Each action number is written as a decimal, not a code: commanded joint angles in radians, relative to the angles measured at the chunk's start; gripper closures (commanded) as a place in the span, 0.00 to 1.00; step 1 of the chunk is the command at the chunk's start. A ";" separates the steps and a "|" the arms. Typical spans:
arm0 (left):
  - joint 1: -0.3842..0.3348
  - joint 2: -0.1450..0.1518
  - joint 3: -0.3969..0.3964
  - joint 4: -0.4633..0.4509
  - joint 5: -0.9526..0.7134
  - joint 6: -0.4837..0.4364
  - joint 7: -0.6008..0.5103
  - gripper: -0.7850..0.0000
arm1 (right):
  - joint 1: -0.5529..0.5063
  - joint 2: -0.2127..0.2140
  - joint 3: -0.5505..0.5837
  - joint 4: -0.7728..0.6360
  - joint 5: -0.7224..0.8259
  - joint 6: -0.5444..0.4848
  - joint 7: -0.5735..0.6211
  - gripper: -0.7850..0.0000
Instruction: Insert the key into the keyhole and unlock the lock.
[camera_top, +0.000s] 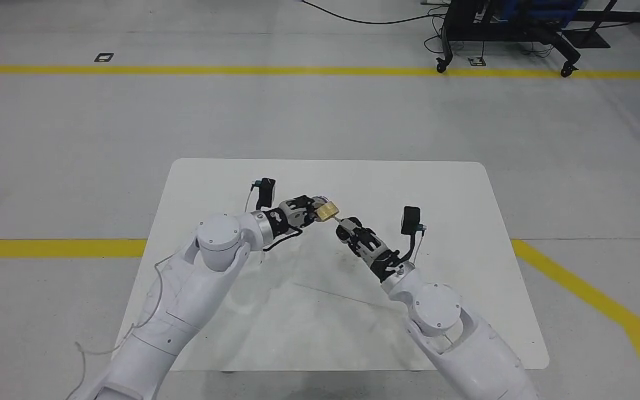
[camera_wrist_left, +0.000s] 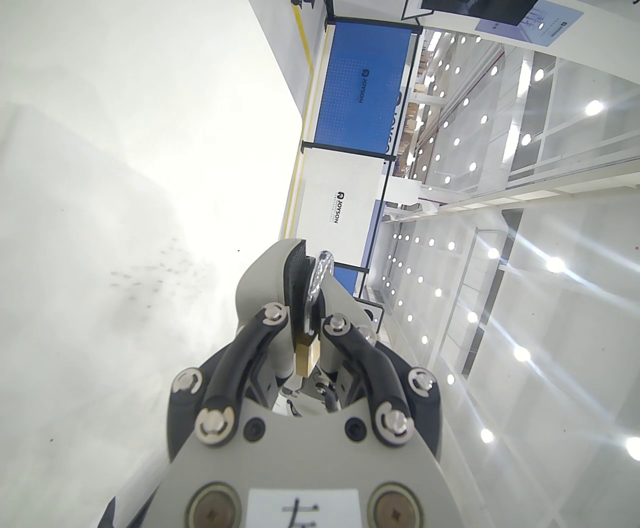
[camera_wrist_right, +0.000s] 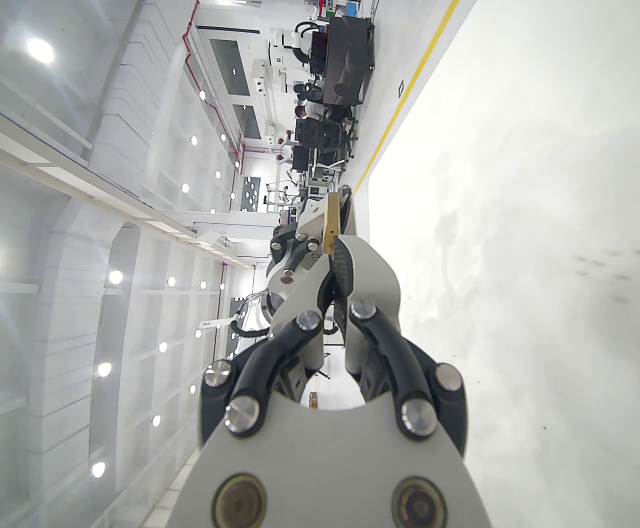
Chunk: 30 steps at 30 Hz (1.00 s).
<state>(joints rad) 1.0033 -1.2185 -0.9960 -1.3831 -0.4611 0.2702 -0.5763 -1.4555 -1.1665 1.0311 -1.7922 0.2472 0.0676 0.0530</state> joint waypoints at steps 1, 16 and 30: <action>0.001 0.000 -0.002 -0.001 0.002 -0.001 -0.003 1.00 | 0.000 -0.002 0.001 0.001 -0.001 0.000 -0.002 1.00; 0.004 -0.006 -0.007 0.002 0.005 0.003 -0.016 1.00 | 0.013 -0.026 -0.037 0.006 -0.087 0.020 -0.058 1.00; -0.007 -0.009 -0.009 0.012 0.034 0.003 -0.037 1.00 | 0.025 -0.041 -0.024 0.014 -0.071 0.026 -0.033 0.00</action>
<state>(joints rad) 0.9959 -1.2279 -1.0031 -1.3702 -0.4310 0.2739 -0.6141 -1.4285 -1.2073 1.0052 -1.7771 0.1757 0.0938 0.0193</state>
